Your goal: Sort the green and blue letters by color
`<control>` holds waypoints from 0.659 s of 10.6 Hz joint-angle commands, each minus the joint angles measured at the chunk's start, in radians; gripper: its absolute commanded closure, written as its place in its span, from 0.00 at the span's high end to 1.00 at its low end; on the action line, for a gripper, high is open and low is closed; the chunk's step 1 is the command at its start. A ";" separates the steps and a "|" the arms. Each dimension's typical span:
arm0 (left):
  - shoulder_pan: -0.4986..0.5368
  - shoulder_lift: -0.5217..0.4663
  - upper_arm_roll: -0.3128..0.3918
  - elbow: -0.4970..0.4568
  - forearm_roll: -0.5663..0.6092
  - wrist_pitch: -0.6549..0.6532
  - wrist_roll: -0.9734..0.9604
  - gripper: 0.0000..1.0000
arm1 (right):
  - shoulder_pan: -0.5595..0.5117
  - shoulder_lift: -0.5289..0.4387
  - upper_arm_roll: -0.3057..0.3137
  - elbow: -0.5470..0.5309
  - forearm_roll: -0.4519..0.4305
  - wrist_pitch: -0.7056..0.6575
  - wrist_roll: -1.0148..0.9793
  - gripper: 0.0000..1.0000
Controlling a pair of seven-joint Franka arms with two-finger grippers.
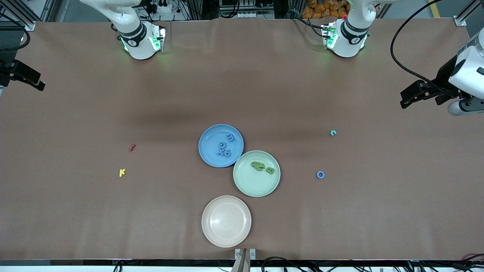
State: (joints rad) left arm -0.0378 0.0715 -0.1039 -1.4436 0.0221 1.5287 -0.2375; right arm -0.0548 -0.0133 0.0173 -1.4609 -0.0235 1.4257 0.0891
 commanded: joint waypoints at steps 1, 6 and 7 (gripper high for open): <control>0.009 -0.016 -0.005 -0.009 0.022 -0.010 0.021 1.00 | -0.002 -0.004 -0.017 -0.088 0.005 0.108 0.014 1.00; 0.009 -0.015 -0.007 -0.011 0.024 -0.010 0.020 1.00 | 0.012 0.012 -0.057 -0.072 0.007 0.095 -0.002 1.00; 0.009 -0.015 -0.005 -0.011 0.022 -0.010 0.020 1.00 | 0.013 0.012 -0.054 -0.059 0.007 0.085 -0.002 1.00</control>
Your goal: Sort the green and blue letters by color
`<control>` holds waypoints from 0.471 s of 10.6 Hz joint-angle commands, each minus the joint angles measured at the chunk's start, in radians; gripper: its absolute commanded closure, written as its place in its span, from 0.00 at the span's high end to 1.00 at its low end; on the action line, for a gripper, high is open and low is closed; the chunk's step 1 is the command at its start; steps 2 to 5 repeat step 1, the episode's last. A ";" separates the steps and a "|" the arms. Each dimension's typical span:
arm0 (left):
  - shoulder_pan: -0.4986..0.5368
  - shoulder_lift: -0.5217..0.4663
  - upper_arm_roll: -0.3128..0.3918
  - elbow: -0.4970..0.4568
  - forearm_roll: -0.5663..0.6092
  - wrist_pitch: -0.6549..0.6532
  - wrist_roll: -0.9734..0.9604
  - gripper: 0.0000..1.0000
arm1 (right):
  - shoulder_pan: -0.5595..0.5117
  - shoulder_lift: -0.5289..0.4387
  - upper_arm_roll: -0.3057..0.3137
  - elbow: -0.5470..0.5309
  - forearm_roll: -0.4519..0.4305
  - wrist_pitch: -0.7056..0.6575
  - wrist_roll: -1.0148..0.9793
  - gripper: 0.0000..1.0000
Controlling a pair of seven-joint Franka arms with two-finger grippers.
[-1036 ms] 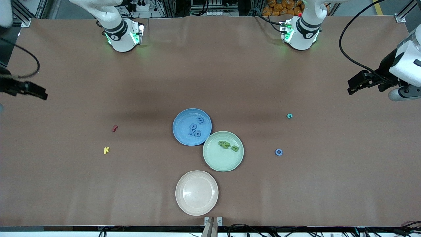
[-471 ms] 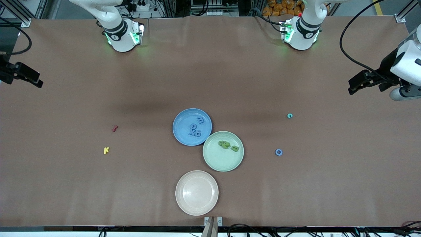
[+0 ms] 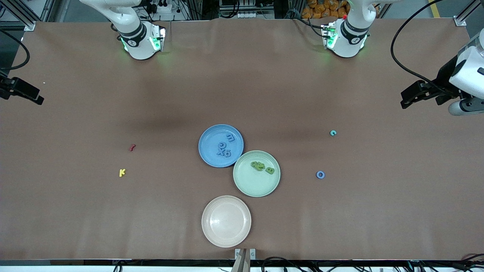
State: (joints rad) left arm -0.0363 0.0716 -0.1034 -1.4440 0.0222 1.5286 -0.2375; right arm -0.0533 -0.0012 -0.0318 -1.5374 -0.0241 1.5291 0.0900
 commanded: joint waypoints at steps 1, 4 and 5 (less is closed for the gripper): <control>0.007 -0.015 -0.007 -0.010 0.022 -0.010 0.021 1.00 | 0.022 0.007 -0.002 0.037 0.007 -0.038 -0.003 1.00; 0.007 -0.015 -0.007 -0.010 0.022 -0.010 0.021 1.00 | 0.022 0.007 -0.002 0.037 0.007 -0.038 -0.003 1.00; 0.007 -0.015 -0.007 -0.010 0.022 -0.010 0.021 1.00 | 0.022 0.007 -0.002 0.037 0.007 -0.038 -0.003 1.00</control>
